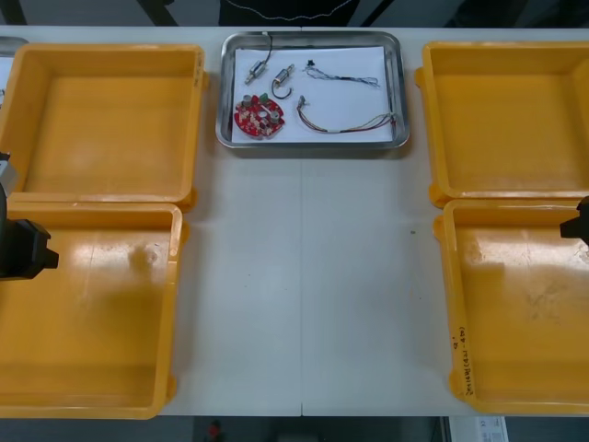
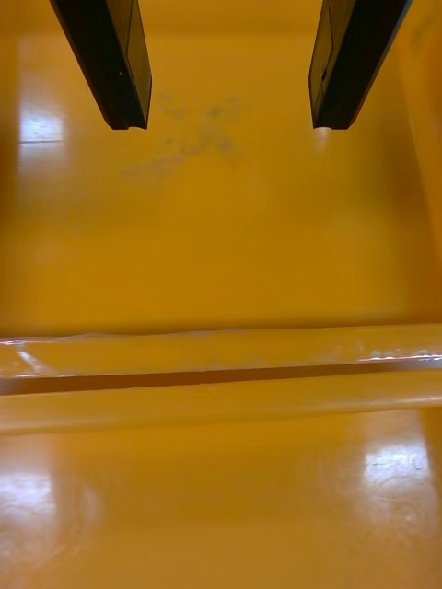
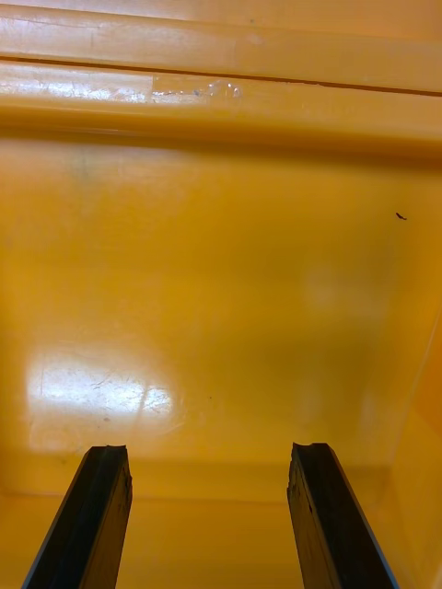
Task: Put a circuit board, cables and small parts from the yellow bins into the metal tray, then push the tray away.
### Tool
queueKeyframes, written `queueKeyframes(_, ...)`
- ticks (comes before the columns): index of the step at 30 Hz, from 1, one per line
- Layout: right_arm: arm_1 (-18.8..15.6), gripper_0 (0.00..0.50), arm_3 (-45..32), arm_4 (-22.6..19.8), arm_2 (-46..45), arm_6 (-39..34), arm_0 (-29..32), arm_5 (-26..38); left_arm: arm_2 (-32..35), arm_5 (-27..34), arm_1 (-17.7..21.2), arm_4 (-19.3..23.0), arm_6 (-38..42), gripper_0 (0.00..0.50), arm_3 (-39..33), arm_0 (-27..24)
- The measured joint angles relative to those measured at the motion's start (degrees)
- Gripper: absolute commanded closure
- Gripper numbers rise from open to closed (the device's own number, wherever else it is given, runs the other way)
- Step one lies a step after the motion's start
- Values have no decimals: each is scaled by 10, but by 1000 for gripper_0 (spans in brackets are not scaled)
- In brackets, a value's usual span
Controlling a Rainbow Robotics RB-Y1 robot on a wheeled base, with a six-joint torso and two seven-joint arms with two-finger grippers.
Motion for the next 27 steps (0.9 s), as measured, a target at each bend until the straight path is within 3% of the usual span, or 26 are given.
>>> queueKeyframes(10, -31, 0, 0, -19, 0, 0, 0, 0, 0, 0, 0, 0, 0, 0, 0, 0)
queueKeyframes(27, -37, 0, 0, -34, -4, 0, -4, 0, 0, 0, 0, 0, 0, 0, 0, 0)
